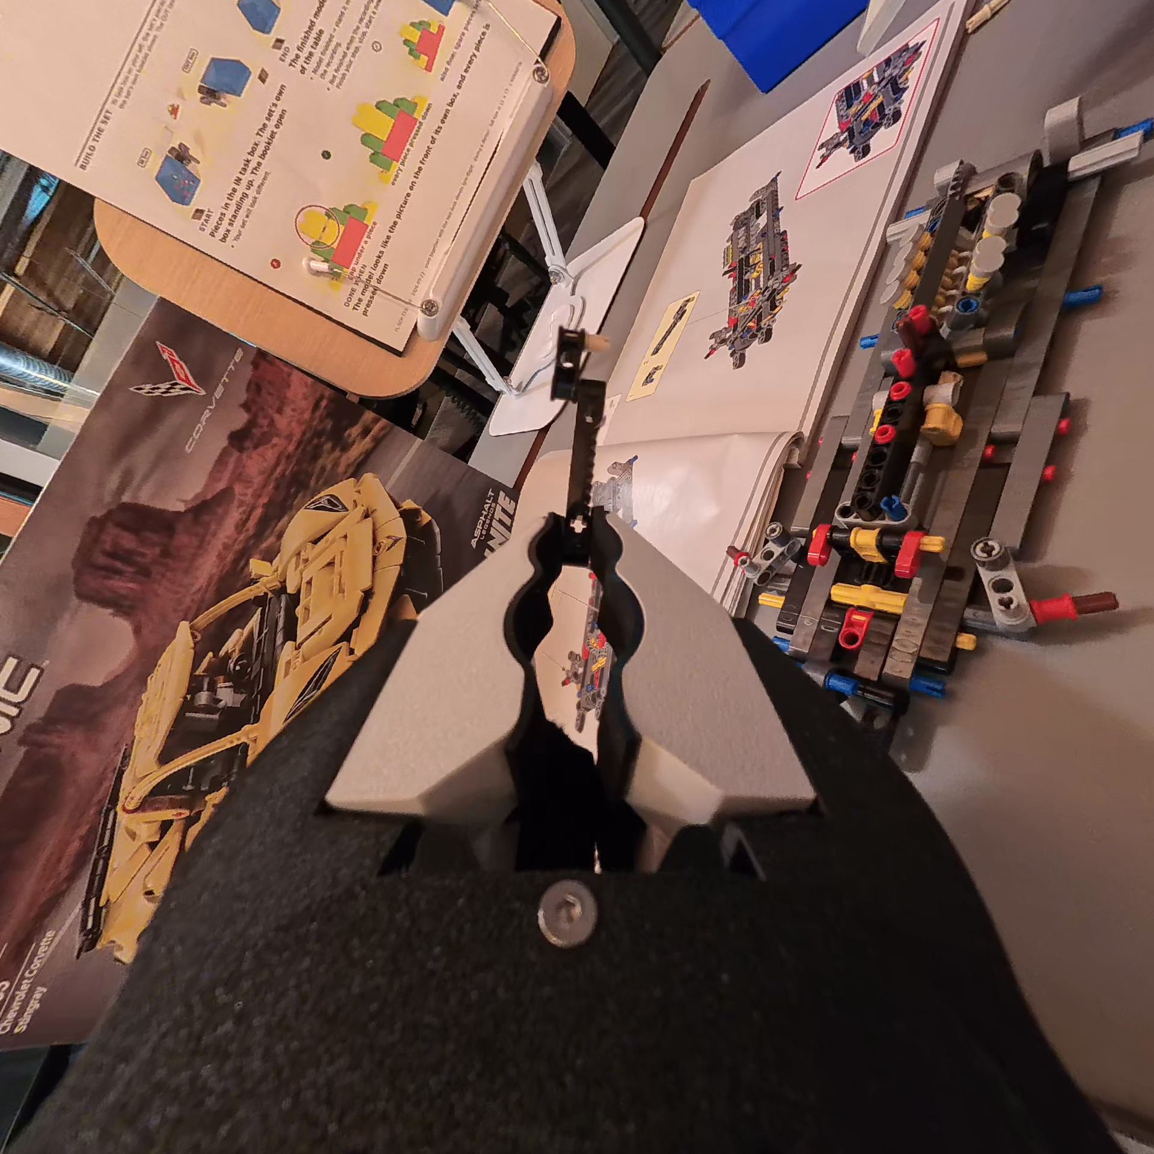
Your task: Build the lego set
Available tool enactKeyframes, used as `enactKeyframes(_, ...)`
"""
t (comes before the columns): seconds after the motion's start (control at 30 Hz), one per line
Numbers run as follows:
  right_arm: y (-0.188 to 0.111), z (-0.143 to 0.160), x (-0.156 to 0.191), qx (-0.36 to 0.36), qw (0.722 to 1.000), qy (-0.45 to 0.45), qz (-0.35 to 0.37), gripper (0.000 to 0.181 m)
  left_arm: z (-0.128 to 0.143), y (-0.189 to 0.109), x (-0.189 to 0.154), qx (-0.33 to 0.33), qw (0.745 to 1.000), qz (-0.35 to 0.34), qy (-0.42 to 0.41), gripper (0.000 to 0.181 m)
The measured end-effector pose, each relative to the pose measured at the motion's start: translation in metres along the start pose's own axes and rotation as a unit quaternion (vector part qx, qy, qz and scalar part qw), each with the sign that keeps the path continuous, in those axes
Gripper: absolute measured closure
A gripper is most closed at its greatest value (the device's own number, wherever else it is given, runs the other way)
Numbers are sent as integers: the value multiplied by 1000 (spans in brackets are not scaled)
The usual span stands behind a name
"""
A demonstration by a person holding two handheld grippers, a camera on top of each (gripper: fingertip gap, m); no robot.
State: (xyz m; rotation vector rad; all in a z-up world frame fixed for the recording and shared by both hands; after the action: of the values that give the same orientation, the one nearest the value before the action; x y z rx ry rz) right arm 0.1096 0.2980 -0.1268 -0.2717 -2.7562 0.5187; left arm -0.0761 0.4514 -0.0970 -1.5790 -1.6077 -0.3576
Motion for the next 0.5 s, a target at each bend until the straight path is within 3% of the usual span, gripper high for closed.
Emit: enactKeyframes(0.5,0,1,1,2,1000,-1,-3,179,2,1,-1,6,1000,1,9,174)
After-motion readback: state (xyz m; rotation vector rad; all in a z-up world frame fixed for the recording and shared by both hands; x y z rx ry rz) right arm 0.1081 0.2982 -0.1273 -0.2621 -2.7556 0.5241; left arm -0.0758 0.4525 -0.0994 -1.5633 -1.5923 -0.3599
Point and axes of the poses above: each gripper's, where its closed fingertips meet, y out along the fingers, z out of its underside, x = y × z across the jaws, the point moved 3 cm from there along -y, back along the fingers, and after that the axes turned 6 degrees about z, right-handed, at the moved point
